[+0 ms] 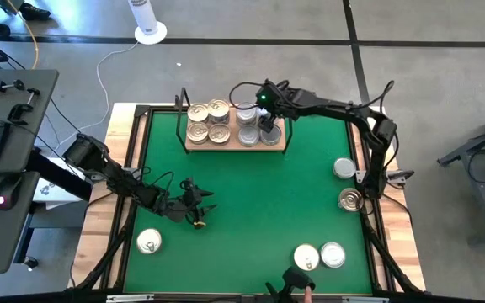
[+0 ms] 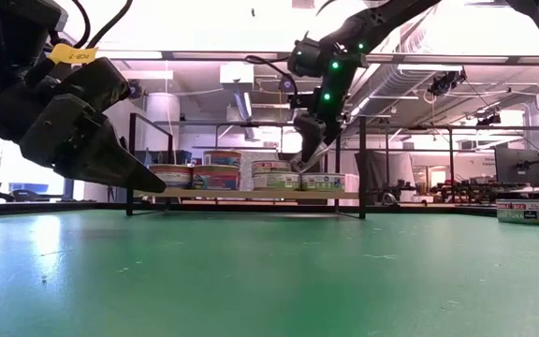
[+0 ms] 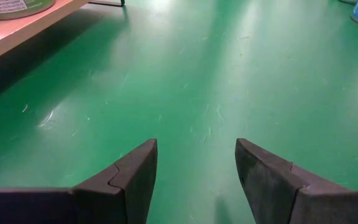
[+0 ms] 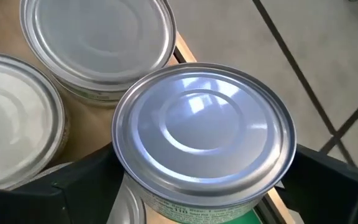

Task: Stack canned seafood by type on shelf
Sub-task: Stack the green tuna can on top of the other green tuna can on the shelf

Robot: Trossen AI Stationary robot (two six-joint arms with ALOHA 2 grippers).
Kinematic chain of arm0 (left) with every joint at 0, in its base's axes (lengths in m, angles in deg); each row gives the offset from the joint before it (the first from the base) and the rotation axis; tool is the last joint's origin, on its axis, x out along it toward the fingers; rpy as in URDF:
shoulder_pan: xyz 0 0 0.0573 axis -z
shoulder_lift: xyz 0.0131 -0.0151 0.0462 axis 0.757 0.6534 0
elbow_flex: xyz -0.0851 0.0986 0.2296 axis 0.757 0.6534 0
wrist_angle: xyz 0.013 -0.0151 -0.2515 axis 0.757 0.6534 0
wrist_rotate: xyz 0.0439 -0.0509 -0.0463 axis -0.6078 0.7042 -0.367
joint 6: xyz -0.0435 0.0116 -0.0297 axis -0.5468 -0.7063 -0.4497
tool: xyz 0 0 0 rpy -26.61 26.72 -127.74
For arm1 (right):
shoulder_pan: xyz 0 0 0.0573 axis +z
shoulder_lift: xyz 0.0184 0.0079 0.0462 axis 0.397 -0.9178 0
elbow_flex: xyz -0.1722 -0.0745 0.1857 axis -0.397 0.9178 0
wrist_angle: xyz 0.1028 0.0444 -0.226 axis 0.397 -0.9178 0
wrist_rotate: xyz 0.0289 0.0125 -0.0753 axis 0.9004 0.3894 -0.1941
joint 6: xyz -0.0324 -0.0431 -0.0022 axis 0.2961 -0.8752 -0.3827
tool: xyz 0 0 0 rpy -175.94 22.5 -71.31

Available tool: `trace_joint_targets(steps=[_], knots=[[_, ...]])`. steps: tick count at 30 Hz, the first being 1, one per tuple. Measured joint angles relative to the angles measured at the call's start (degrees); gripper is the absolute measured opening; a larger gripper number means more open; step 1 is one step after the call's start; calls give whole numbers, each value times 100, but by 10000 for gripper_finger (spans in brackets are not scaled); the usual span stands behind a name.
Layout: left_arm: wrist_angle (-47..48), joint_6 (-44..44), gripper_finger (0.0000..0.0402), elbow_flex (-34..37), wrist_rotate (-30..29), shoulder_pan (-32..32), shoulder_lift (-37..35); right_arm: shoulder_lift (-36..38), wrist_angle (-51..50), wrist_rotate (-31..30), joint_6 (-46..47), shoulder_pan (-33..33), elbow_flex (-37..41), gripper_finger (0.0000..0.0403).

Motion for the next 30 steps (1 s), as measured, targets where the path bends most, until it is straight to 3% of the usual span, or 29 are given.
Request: trace_joint_targets(steps=[10,30], knots=[[-1,-2,203,0,2,0,0,-52,-10,340,125,-58,-4,386],[-3,-4,203,0,7,0,0,-71,-287,198,244,-141,0,387]])
